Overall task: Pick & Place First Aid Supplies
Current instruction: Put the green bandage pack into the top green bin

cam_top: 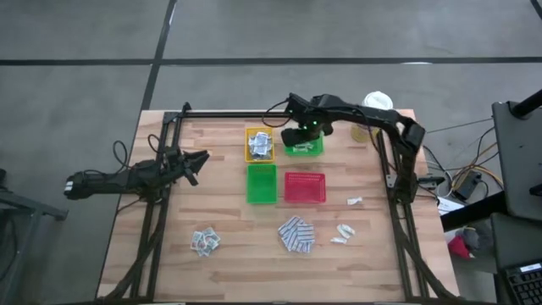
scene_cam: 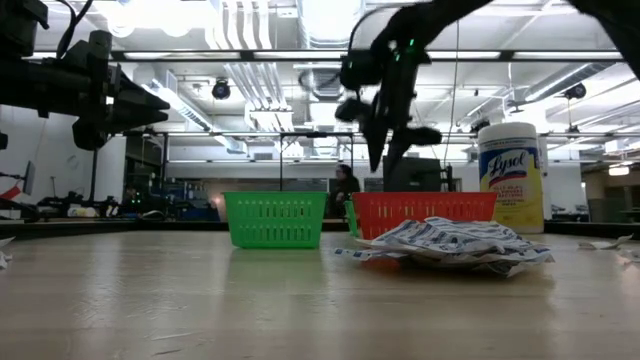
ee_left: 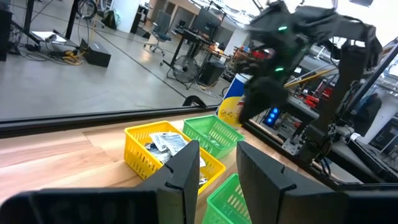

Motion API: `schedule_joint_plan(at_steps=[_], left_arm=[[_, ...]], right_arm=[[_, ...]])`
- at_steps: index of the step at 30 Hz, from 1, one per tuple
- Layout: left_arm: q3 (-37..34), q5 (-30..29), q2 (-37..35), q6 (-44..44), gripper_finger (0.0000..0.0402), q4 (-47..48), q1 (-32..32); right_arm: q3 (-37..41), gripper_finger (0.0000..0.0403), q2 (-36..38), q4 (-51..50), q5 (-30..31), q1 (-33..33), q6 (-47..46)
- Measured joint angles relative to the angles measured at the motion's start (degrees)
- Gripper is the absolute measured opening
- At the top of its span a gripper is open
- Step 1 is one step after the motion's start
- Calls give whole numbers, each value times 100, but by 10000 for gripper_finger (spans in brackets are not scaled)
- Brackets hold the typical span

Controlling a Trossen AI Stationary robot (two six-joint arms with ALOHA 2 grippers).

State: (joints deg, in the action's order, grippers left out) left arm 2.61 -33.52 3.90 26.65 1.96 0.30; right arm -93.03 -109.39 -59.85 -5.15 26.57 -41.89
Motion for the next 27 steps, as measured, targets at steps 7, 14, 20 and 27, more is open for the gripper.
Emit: schedule_joint_plan(at_steps=[7,14,20,27], left_arm=[[1,0,8,-4,108,15,0],[2,-2,11,-4,108,28,0],[2,-2,11,-4,108,34,0],[2,-2,11,-4,108,37,0]], right_arm=[[16,99,835,-1353,148,-578,314],[179,84,1518,-2420,637,-1248,-200],[703,75,2023,-2635,648,-1698,-1161],[1892,70,2577,-2553,640,-2125,-2299]])
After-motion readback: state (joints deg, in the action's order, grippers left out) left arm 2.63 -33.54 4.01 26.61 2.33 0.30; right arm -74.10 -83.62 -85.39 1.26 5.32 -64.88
